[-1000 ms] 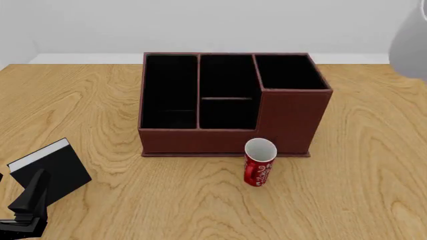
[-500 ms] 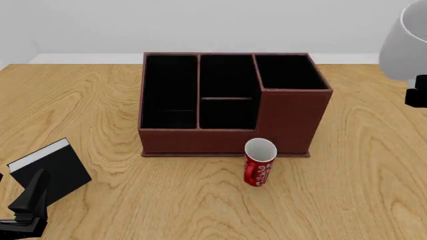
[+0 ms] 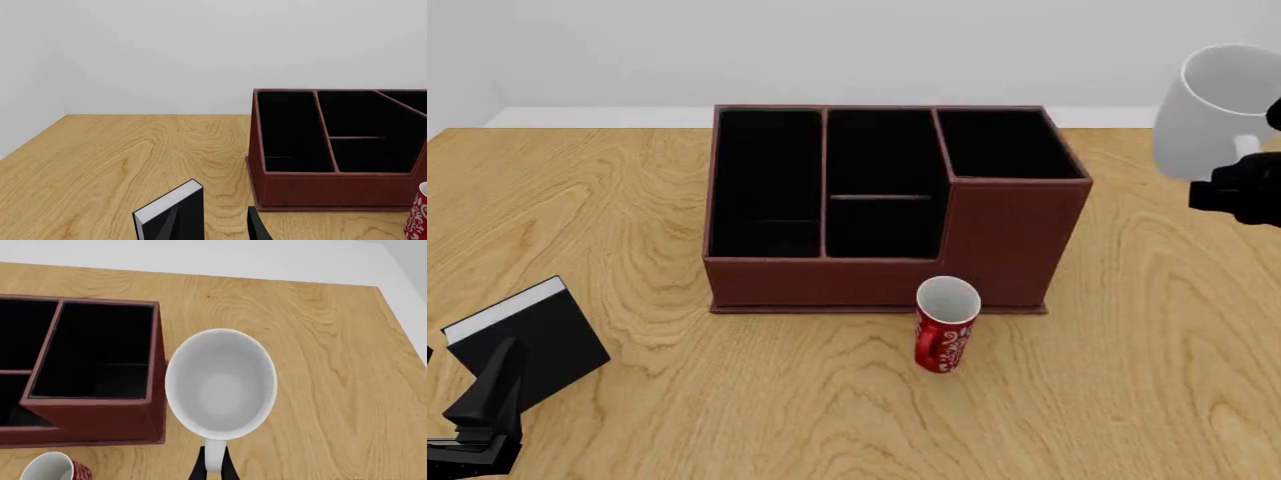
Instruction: Pick up the white mug and place it to the right of the caddy.
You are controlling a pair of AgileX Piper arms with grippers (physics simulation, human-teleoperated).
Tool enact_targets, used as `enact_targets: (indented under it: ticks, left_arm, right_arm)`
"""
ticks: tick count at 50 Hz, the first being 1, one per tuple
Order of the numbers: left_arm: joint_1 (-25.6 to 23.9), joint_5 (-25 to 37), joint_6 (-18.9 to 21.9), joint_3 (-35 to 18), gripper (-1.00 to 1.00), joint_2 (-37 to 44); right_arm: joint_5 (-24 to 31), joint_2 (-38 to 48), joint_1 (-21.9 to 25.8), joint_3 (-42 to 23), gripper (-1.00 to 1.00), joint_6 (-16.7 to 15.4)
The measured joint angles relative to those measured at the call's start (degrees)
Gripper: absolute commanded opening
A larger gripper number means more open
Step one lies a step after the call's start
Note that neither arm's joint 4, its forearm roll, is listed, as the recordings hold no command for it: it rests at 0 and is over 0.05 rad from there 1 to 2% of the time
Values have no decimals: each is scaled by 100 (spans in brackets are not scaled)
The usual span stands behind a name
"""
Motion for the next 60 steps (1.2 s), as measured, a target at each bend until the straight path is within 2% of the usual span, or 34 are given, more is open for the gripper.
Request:
enact_targets:
  ticks: [24,60]
  left_arm:
    - [0,0,0,0,100,0]
    - [0,0,0,0,100,0]
  right_arm:
    - [-150,754,50,-90,-100,221]
    - [-521,1381,-28,-63,-100,419]
